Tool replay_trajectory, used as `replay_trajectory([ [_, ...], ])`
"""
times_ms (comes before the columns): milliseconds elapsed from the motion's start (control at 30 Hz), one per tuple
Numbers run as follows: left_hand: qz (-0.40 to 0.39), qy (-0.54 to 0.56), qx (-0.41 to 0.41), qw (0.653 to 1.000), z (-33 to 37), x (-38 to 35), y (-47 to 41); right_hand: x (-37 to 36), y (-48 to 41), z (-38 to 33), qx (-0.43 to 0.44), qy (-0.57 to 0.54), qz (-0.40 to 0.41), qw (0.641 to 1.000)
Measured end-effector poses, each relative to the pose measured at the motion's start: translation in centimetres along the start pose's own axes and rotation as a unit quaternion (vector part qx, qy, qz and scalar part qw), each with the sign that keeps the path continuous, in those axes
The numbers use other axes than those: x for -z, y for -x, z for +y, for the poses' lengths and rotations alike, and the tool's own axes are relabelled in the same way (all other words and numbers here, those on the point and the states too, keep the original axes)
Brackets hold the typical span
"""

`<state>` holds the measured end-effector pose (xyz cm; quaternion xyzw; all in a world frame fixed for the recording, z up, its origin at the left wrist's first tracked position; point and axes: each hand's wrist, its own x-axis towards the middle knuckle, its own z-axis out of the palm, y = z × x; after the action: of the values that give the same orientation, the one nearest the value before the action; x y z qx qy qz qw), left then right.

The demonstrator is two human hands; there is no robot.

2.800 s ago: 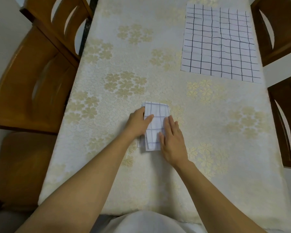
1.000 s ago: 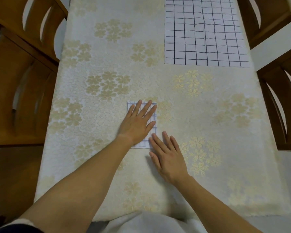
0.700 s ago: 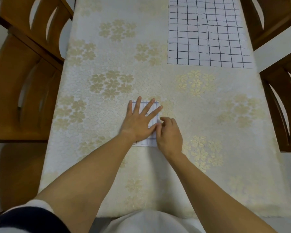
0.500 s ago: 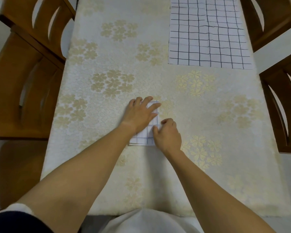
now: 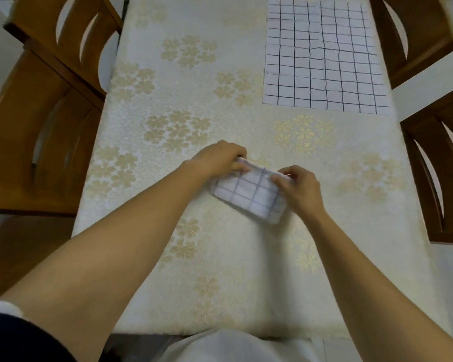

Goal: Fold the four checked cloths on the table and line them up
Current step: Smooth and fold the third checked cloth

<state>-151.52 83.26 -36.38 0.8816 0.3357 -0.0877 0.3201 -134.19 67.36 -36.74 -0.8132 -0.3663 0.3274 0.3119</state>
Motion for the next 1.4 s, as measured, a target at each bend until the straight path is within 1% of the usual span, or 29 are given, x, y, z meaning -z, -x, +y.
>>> replay_trajectory([
  [33,0.004,0.065,0.027,0.998,-0.3,-0.2,0.3,0.5,-0.4,0.2,-0.013,-0.054,0.018,0.998],
  [100,0.015,0.149,0.069,0.986,-0.7,-0.9,0.9,0.8,-0.9,0.7,-0.052,-0.142,0.029,0.988],
  [167,0.018,0.218,0.108,0.97,-1.1,-1.8,1.5,0.6,-1.2,1.5,-0.083,-0.178,0.032,0.98],
  [233,0.025,0.274,0.14,0.951,-1.3,-2.7,2.1,0.2,-1.4,2.2,-0.08,-0.164,0.043,0.982],
  [300,0.053,0.284,0.156,0.945,-1.5,-3.7,2.7,-0.4,-1.3,2.9,-0.062,-0.095,0.058,0.992],
  [400,0.118,0.235,0.154,0.952,-1.3,-5.3,3.4,-1.4,-0.7,3.3,-0.049,0.019,0.054,0.997],
  [467,0.185,0.112,0.131,0.968,-0.8,-6.7,3.9,-1.8,-0.3,3.6,-0.022,0.148,0.074,0.986],
  [500,0.221,0.044,0.125,0.966,-0.4,-7.4,4.1,-1.9,-0.1,3.7,0.0,0.218,0.1,0.971],
  [533,0.252,0.001,0.116,0.961,0.3,-8.2,4.3,-2.0,0.0,3.6,0.026,0.258,0.13,0.957],
  [567,0.274,-0.02,0.101,0.956,1.0,-8.8,4.4,-2.2,0.3,3.0,0.059,0.26,0.148,0.952],
  [600,0.285,-0.03,0.08,0.955,1.8,-9.5,4.4,-2.5,0.6,2.3,0.105,0.243,0.147,0.953],
  [667,0.265,-0.019,0.052,0.963,3.6,-10.5,4.2,-3.8,1.2,0.9,0.2,0.214,0.091,0.952],
  [700,0.241,0.006,0.056,0.969,4.4,-10.8,4.2,-4.7,1.3,0.4,0.219,0.211,0.048,0.951],
  [767,0.201,0.059,0.087,0.974,5.1,-11.6,3.9,-6.2,1.3,-0.2,0.204,0.203,-0.025,0.957],
  [800,0.192,0.068,0.1,0.974,4.9,-12.0,3.8,-6.8,1.2,-0.1,0.19,0.191,-0.045,0.962],
  [867,0.18,0.042,0.106,0.977,4.1,-12.8,3.6,-7.6,1.0,0.7,0.178,0.172,-0.073,0.966],
  [900,0.167,0.012,0.1,0.981,3.6,-13.2,3.5,-7.8,1.0,1.3,0.18,0.171,-0.085,0.965],
  [1000,0.136,-0.131,0.074,0.979,2.7,-14.0,3.6,-8.2,1.3,2.8,0.196,0.19,-0.081,0.959],
  [1067,0.133,-0.176,0.071,0.973,2.5,-14.2,3.7,-8.5,1.3,3.1,0.201,0.209,-0.064,0.955],
  [1200,0.14,-0.19,0.064,0.97,2.1,-13.9,3.8,-8.6,1.2,3.4,0.191,0.251,-0.057,0.947],
  [1400,0.133,-0.189,0.074,0.97,2.0,-13.6,4.0,-8.3,1.2,4.0,0.173,0.313,-0.046,0.933],
])
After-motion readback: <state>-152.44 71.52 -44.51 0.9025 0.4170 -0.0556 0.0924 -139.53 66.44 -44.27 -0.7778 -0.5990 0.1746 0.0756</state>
